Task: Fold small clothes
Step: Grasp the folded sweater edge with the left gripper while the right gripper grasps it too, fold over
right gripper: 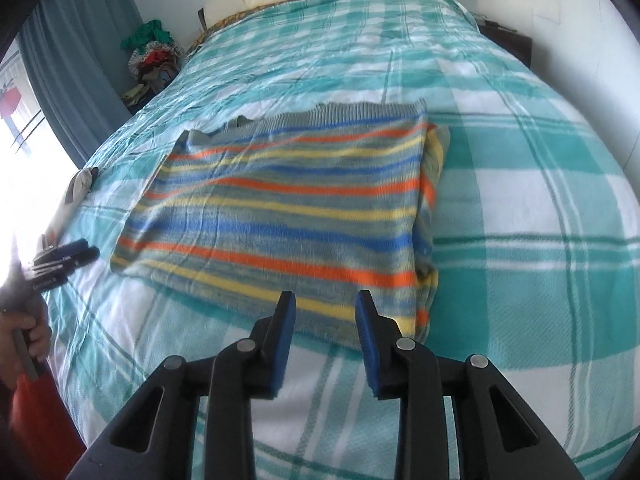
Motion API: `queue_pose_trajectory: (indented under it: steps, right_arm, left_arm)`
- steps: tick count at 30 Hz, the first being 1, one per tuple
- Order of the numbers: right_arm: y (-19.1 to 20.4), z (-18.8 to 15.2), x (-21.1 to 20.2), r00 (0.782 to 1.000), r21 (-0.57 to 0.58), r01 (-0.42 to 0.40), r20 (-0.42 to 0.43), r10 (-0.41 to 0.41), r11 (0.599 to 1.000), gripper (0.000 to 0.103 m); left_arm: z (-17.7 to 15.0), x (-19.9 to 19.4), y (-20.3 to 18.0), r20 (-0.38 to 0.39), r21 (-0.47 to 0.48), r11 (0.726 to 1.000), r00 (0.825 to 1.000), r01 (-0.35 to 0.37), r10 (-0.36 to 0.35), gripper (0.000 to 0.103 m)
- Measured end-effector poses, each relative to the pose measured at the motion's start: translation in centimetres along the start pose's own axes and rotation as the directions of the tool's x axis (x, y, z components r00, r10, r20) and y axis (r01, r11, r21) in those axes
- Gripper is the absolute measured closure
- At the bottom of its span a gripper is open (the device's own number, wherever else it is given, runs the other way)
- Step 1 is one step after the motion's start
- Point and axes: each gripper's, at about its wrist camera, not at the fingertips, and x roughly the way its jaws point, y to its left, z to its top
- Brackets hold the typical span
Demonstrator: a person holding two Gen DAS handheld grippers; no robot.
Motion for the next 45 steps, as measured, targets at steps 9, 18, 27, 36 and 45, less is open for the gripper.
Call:
queue_pose_trajectory:
  steps: [9, 18, 27, 36, 45]
  right_arm:
    - [-1.7, -2.8, -0.4, 1.000, 0.053, -0.010, -0.025, 0.011, 0.999, 0.062]
    - [-6.4, 0.5, -1.6, 0.999, 0.126, -0.029, 0.042, 0.024, 0.992, 0.049]
    - [-13.4, 8.7, 2.6, 0.988, 0.241, -0.144, -0.022, 0.154, 0.960, 0.044]
    - [-15.1, 14.0, 9.4, 0.962, 0.306, -0.218, -0.091, 0.256, 0.927, 0.044]
    - [-7.3, 17.9, 7.7, 0.990, 0.203, -0.143, 0.016, 0.142, 0.969, 0.096]
  left_arm:
    - [0.5, -0.8, -1.8, 0.011, 0.058, 0.998, 1.000, -0.018, 0.018, 0.034]
    - [-1.1, 0.5, -17.4, -0.028, 0.393, 0.894, 0.975, 0.214, -0.221, 0.033]
    - [0.6, 5.1, -31.3, -0.064, 0.570, 0.752, 0.930, 0.332, -0.362, 0.024]
    - [2.8, 6.9, -31.8, -0.034, 0.429, 0.830, 0.924, 0.357, -0.380, 0.094]
    - [4.3, 1.5, -20.7, 0.090, 0.176, 0.881, 0.884, 0.440, -0.460, 0.095]
